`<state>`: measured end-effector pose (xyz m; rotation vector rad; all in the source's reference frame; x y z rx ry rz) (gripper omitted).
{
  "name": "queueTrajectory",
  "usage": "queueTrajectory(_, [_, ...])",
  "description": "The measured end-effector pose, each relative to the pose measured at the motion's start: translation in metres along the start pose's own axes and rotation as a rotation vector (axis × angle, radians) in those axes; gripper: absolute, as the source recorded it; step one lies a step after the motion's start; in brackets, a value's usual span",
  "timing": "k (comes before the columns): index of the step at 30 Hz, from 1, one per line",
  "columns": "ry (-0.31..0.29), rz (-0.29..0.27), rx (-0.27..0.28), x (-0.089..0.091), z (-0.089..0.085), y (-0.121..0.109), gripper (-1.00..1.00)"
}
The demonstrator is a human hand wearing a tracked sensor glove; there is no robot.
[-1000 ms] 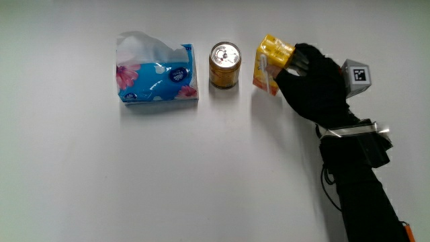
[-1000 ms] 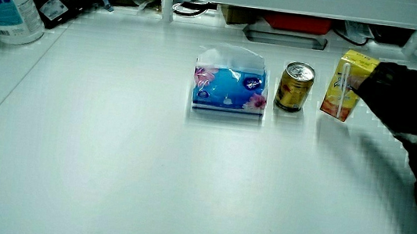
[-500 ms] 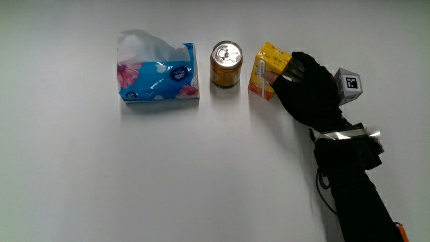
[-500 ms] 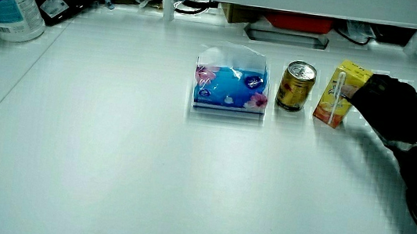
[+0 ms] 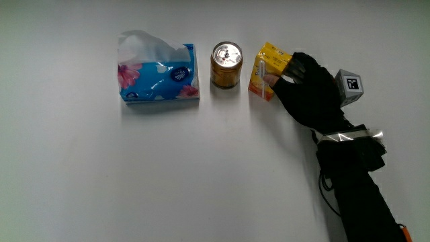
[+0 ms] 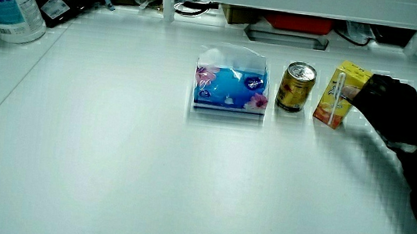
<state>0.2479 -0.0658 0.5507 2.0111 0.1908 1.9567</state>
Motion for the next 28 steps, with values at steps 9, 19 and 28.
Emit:
queueTrajectory(9, [-0.092,-0.001,-0.015,-0.024,0.018,-0.031,0.96])
queueTrajectory(19, [-0.362,-0.022,-0.098,-0.078,0.022,-0.077,1.0])
queueTrajectory(28, [-0.455,0.027,-0.144,-0.099,0.024,-0.102,1.0])
